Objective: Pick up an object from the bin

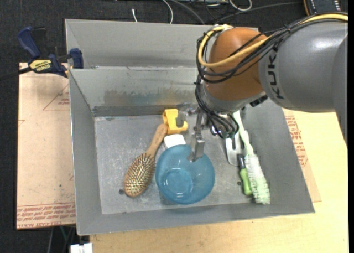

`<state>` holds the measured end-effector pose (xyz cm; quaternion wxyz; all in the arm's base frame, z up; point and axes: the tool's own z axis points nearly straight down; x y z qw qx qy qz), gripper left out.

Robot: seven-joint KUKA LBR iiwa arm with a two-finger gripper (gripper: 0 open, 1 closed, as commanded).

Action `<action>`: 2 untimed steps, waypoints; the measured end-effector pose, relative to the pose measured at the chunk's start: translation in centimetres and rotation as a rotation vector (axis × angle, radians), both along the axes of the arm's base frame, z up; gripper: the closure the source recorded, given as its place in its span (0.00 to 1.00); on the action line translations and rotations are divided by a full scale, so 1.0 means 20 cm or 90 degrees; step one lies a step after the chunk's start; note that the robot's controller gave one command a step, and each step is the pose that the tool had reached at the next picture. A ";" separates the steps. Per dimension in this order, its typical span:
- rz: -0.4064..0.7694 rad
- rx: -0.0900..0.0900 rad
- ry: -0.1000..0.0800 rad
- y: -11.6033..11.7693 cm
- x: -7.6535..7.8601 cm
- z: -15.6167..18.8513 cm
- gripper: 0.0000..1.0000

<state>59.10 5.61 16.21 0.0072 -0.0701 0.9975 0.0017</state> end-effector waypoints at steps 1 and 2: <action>-0.008 0.001 -0.003 -0.01 0.02 -0.27 1.00; -0.009 0.001 -0.003 -0.01 0.01 -0.27 1.00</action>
Offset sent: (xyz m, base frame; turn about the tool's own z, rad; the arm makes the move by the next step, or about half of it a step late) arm 0.0000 0.0000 0.0000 0.0000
